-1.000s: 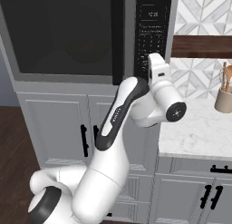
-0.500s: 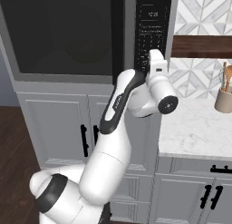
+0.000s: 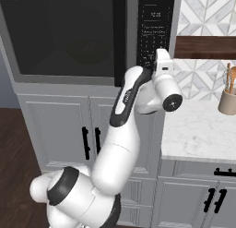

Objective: Pick the lemon wedge from the sink and place it in the bowl. Then pick the bowl and place it in the microwave. Then close the microwave door and press the start button.

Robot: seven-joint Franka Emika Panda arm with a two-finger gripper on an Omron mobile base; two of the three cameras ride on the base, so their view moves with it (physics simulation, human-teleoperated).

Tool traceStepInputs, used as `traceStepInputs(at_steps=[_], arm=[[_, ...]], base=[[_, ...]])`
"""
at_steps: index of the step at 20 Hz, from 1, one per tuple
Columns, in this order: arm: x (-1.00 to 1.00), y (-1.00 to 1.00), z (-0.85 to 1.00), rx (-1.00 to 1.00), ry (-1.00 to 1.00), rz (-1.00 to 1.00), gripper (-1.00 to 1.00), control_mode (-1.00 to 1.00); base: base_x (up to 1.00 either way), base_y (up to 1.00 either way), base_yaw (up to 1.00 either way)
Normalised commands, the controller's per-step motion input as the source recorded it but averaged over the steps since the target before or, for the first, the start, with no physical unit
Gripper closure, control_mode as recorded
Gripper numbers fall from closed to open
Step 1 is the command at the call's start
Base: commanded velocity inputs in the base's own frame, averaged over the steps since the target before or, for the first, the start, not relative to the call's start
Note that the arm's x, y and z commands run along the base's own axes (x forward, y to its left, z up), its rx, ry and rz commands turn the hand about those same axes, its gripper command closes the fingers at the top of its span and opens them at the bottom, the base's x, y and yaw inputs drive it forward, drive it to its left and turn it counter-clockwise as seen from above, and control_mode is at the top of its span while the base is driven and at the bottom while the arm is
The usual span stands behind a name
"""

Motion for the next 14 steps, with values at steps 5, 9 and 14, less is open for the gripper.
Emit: traceStepInputs(at_steps=[5, 9, 14], arm=[[0.17, -0.02, -0.21, 0.0, 0.0, 0.0, 1.0, -1.0], [0.18, 0.0, -0.19, 0.0, -0.04, 0.0, 1.0, -1.0], [0.05, 0.0, -0.13, 0.0, -0.06, -0.01, 1.0, -1.0]], base=[[0.0, 0.0, 0.0], [0.0, 0.0, 0.0], [0.0, 0.0, 0.0]])
